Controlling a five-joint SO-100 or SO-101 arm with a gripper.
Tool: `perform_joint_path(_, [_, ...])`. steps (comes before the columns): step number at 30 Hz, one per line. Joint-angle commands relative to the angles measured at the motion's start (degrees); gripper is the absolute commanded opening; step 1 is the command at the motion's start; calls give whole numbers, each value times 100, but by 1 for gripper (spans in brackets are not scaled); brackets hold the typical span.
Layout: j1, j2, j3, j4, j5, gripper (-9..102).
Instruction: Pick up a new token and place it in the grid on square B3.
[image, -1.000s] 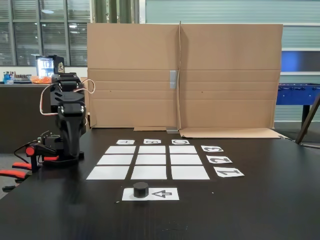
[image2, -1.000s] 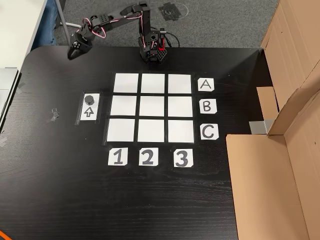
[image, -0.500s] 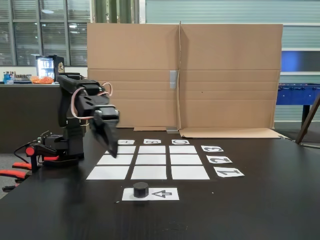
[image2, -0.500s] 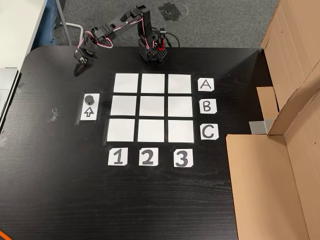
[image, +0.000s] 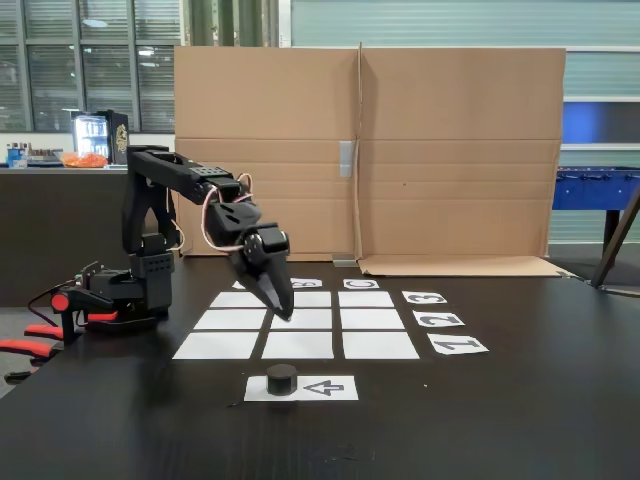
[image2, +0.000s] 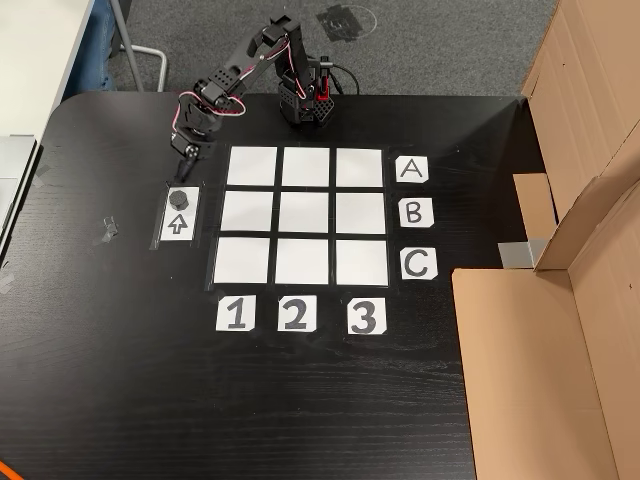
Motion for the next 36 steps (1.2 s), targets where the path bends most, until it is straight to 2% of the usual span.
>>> perform_joint_path(1, [-97, -26, -149, 308, 158, -1])
perform_joint_path(7, [-79, 105, -325, 1125, 264, -1])
perform_joint_path(10, [-70, 123, -580, 1819, 299, -1])
perform_joint_path(17, [26, 677, -668, 2681, 334, -1])
perform_joint_path(28, [290, 703, -896, 3472, 527, -1])
perform_joint_path(36, [325, 519, -932, 3568, 686, -1])
